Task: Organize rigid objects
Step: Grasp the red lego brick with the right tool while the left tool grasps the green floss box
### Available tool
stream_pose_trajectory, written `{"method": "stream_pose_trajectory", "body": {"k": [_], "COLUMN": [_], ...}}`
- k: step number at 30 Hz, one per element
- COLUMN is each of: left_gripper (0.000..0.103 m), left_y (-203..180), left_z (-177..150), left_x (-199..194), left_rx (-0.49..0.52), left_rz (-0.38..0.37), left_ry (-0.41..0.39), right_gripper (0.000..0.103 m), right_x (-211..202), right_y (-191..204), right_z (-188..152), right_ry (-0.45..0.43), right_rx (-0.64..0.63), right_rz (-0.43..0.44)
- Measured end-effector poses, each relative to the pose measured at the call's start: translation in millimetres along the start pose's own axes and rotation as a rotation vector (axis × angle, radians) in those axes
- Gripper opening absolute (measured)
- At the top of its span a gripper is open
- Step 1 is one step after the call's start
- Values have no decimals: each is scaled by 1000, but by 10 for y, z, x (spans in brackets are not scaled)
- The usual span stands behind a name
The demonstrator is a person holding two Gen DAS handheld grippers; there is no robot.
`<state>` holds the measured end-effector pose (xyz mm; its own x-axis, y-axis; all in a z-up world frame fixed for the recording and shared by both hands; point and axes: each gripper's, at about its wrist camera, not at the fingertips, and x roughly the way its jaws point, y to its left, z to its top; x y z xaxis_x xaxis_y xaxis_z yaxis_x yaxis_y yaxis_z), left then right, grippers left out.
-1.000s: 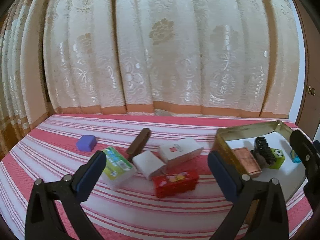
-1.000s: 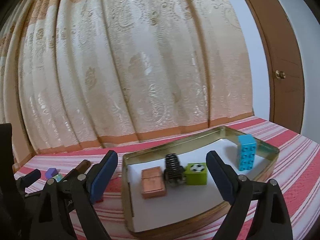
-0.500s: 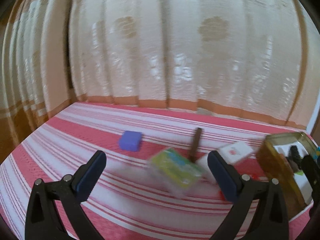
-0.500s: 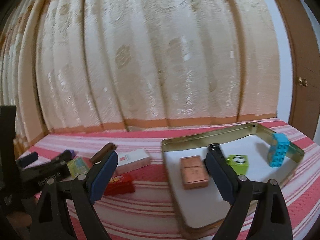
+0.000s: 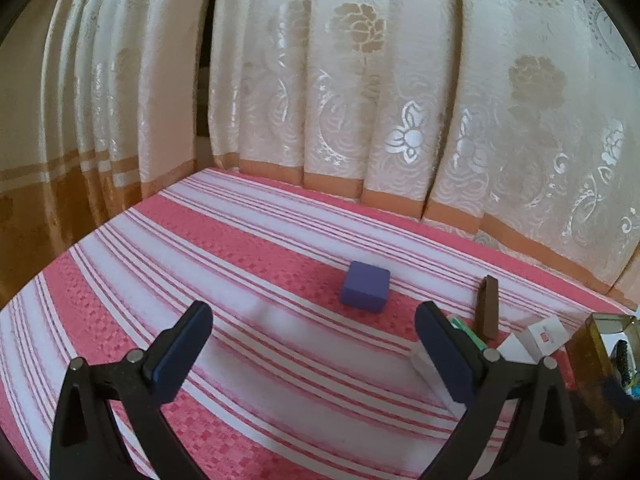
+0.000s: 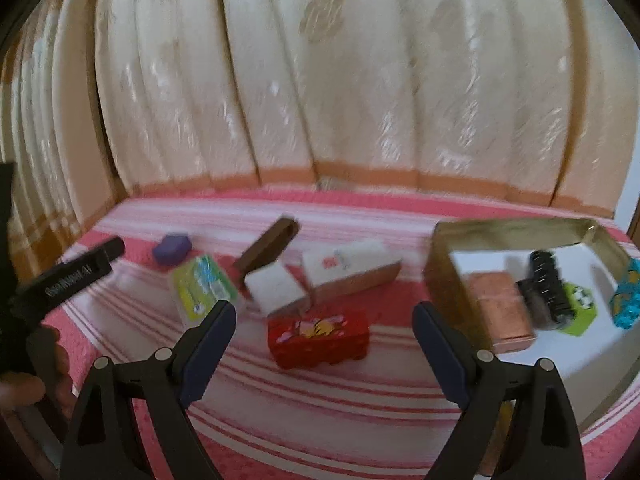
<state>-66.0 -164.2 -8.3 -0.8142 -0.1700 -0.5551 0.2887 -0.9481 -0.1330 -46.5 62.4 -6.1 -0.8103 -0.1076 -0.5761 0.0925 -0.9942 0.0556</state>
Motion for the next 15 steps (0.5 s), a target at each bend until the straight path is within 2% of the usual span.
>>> {"method": "stream_pose_trajectory", "body": {"k": [10, 14, 15], "left_gripper": [102, 102, 102], "left_y": [-117, -130, -139], "left_z": [-6, -16, -24], "left_x": [-5, 15, 22], "left_rx": [44, 44, 47], "left_rz": [-3, -21, -28], "left_ry": [12, 30, 38], "right_gripper": [91, 69, 68], "right_x": [470, 446, 434], "right_y": [-43, -38, -32], "right_z": [-52, -60, -56], "right_ry": [241, 240, 236], "right_rx": [52, 43, 36], "right_rz": [51, 43, 48]}}
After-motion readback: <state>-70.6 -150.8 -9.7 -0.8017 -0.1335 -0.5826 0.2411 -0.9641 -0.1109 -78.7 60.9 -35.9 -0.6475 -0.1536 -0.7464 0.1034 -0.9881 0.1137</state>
